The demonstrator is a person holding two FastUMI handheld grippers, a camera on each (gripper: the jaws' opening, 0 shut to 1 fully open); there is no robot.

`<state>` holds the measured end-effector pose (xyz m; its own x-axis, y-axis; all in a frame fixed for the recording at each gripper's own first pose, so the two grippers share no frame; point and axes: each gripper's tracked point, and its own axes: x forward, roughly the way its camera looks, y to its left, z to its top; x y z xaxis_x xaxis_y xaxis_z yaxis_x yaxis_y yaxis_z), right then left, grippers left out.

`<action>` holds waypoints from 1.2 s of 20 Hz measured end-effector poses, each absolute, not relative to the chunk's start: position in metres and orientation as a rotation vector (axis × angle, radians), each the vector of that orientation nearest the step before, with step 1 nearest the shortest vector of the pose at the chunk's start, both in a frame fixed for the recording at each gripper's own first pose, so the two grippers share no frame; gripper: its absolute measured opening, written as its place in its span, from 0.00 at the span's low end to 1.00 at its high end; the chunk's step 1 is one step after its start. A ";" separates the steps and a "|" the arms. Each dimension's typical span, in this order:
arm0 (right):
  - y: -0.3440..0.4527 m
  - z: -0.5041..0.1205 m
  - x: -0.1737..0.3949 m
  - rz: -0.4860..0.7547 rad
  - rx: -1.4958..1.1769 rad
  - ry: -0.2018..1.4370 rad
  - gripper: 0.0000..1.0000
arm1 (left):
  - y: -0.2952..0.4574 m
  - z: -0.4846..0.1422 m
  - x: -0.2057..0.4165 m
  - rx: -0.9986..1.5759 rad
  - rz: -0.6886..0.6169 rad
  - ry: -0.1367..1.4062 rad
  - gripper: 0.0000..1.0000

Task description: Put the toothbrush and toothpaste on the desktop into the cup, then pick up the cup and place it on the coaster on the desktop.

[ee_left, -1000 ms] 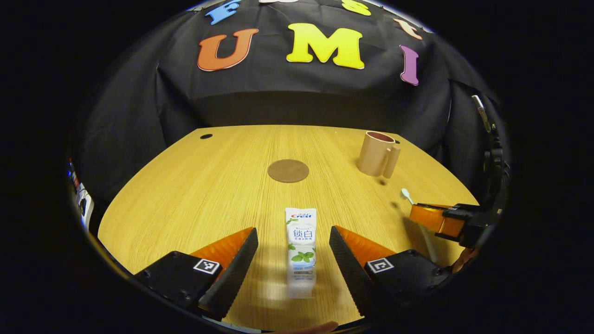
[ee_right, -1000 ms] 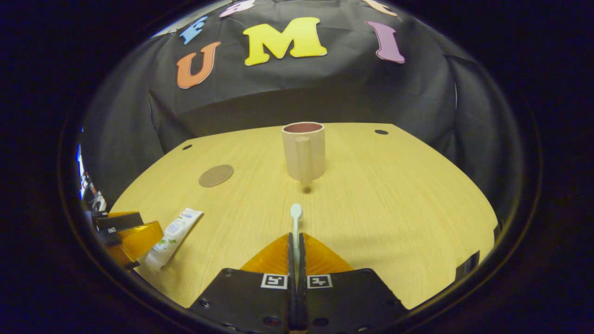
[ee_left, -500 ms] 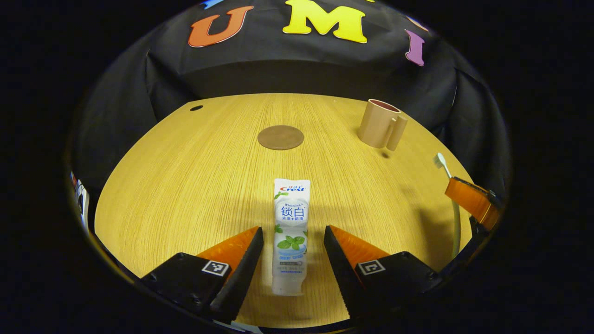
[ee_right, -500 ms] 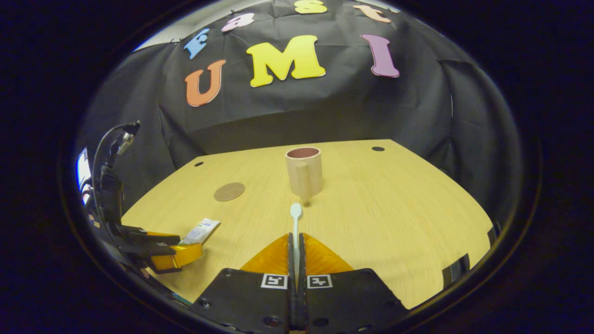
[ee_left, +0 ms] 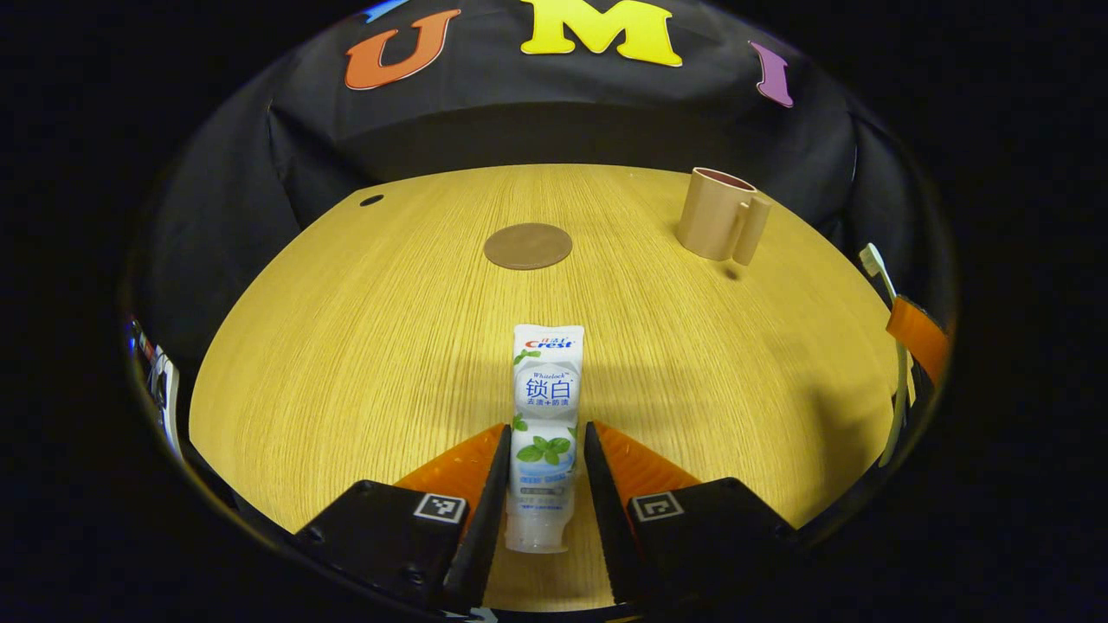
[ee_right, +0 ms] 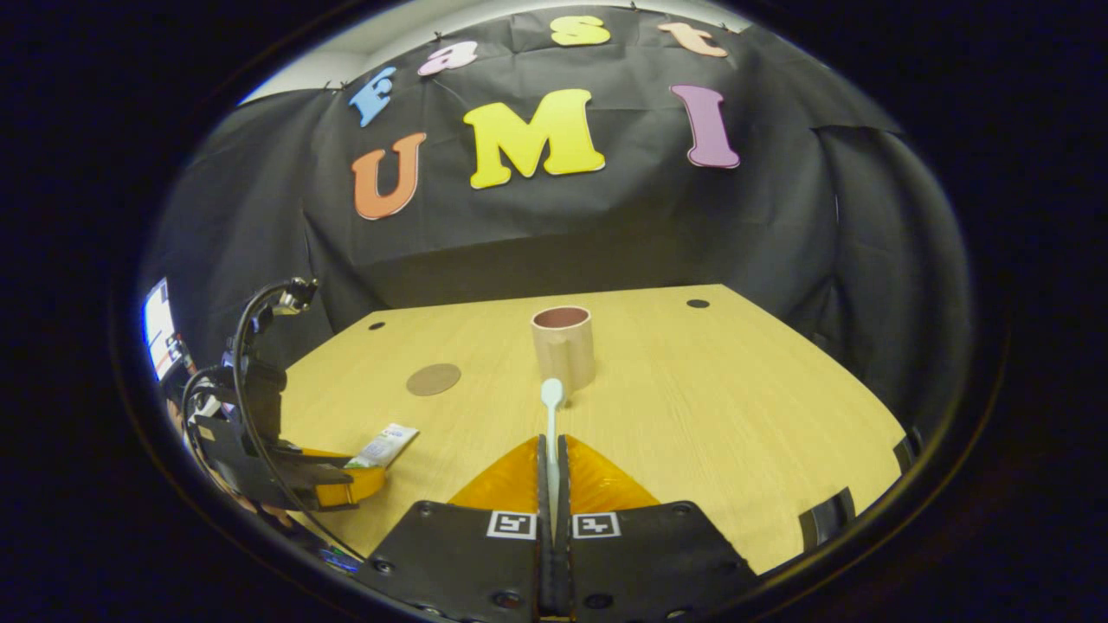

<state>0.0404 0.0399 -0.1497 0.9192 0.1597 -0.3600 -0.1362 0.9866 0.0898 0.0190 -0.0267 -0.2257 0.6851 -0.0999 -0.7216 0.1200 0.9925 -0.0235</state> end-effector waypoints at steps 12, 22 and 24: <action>0.042 -0.112 0.059 0.151 0.067 0.287 0.00 | -0.010 -0.189 0.029 -0.001 -0.099 0.572 0.40; 0.069 -0.065 0.145 0.190 0.048 0.195 0.01 | 0.002 -0.087 0.054 -0.043 -0.057 0.249 0.40; 0.076 -0.052 0.171 0.209 0.058 0.178 0.00 | 0.001 -0.075 0.059 -0.062 -0.059 0.218 0.40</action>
